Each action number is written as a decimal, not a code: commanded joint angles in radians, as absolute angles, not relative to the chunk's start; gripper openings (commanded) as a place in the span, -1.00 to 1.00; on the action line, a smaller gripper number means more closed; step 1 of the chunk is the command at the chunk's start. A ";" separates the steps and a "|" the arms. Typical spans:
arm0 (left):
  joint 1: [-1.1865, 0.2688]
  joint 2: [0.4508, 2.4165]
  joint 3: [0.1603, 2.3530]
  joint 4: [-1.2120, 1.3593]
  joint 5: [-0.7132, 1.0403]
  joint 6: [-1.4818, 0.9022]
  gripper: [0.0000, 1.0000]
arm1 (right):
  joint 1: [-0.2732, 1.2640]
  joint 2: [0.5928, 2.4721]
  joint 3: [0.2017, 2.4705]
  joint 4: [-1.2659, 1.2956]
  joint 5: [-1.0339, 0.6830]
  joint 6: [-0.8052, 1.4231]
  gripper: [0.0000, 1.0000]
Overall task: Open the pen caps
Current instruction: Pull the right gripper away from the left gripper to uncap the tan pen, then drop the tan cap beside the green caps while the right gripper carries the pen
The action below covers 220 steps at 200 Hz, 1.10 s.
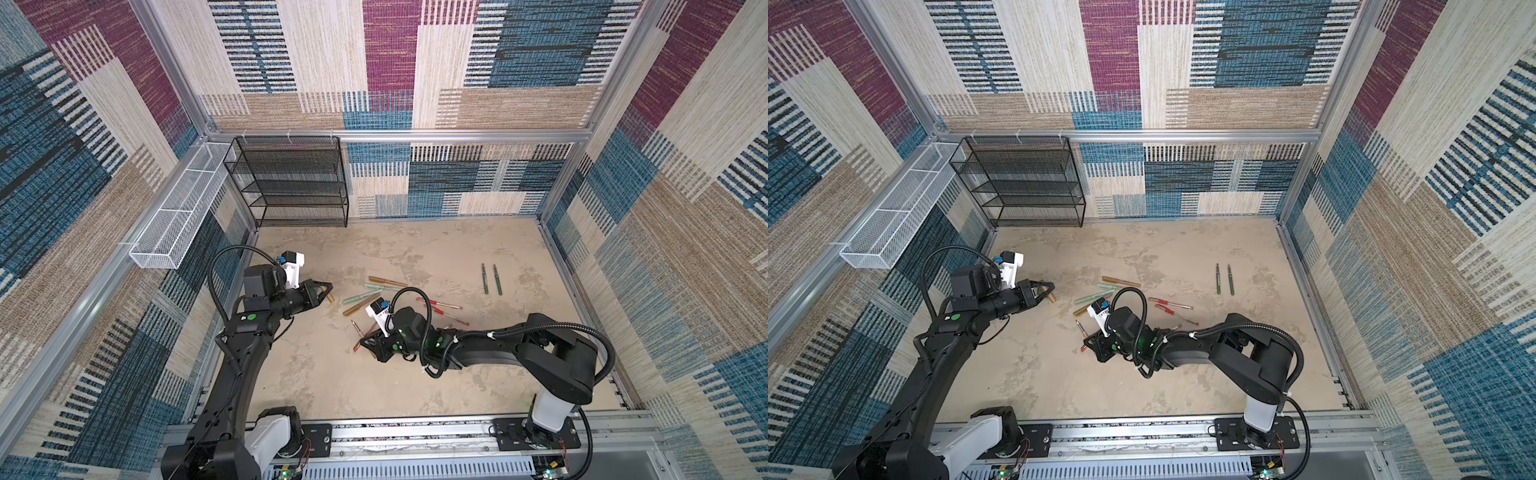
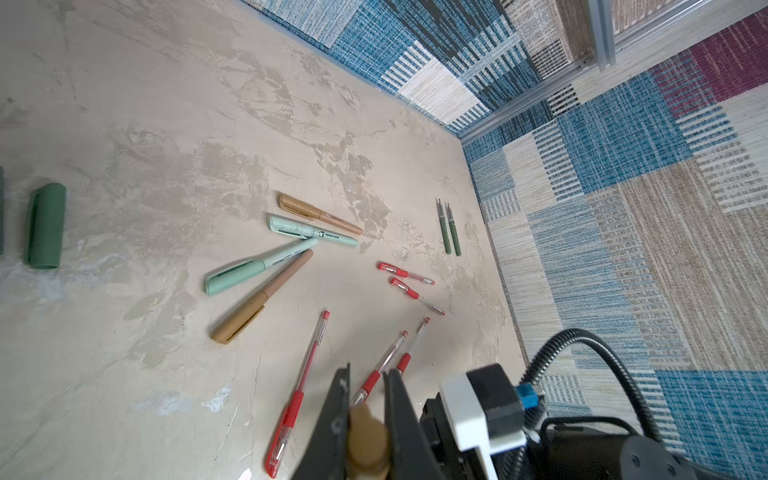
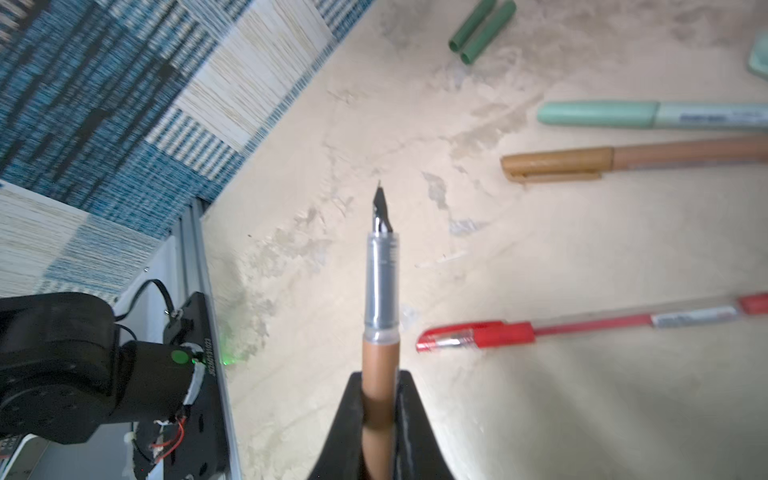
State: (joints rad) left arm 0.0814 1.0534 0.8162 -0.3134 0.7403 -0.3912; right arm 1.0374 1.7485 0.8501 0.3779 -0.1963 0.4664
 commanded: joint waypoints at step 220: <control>-0.064 1.971 1.494 -0.770 0.167 -0.043 -0.97 | 0.908 1.036 0.490 0.107 0.112 0.509 -0.96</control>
